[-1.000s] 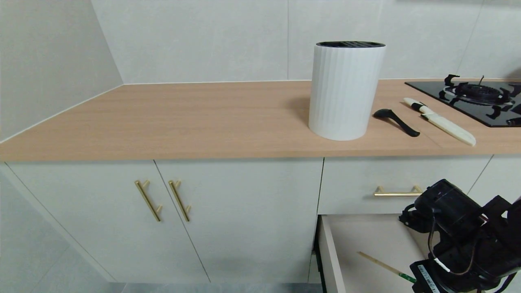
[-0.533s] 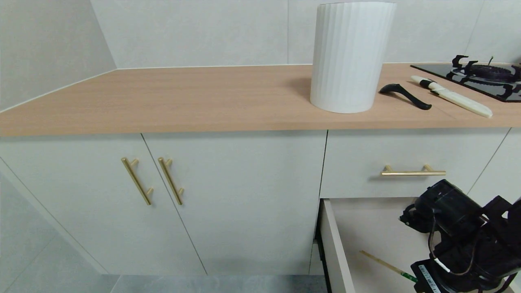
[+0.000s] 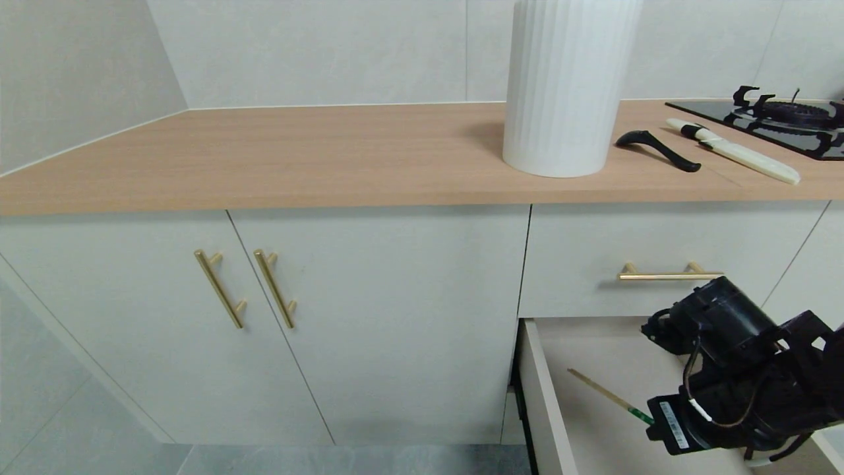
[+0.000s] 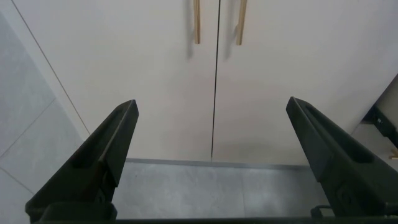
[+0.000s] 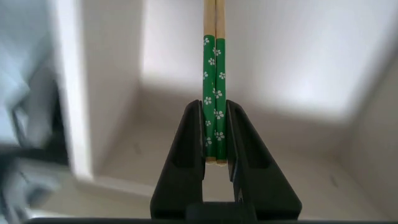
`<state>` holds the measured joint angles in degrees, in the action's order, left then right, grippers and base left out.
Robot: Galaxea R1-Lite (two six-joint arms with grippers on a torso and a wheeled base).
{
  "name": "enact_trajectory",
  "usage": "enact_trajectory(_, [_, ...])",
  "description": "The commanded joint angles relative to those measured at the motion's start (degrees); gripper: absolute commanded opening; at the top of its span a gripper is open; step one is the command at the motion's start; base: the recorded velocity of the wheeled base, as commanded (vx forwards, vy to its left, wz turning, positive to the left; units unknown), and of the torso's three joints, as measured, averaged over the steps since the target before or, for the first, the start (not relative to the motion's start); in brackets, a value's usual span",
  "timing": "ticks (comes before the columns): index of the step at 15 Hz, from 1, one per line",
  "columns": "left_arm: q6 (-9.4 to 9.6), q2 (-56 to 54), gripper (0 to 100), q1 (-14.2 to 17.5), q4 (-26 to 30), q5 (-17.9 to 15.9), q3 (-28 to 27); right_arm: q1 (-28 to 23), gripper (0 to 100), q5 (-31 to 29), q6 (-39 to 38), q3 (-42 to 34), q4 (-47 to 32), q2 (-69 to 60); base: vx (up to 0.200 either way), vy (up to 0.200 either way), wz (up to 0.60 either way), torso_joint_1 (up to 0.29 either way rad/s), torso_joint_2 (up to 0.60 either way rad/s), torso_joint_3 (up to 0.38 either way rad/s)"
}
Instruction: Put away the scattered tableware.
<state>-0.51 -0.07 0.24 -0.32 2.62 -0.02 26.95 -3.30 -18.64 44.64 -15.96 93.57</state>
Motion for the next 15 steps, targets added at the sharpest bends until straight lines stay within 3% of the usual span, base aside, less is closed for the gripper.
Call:
enact_trajectory(1, [-0.02, 0.1, 100, 0.0, 0.0, 0.0, 0.0, -0.1, 0, 0.0, -0.4, -1.9, 4.4, 0.4, 0.0, 0.0, 0.0, 0.0, 0.0, 0.0])
enact_trajectory(9, [-0.02, 0.1, 100, 0.0, 0.0, 0.0, 0.0, -1.6, 0, -0.9, -3.2, -6.5, 25.7, 18.2, 0.0, 0.0, 0.0, 0.0, 0.0, 0.0])
enact_trajectory(15, [-0.02, 0.1, 100, 0.0, 0.0, 0.0, 0.0, -1.6, 0, -3.6, -3.4, -8.2, 31.5, 25.7, 0.0, 0.0, 0.0, 0.0, 0.0, 0.0])
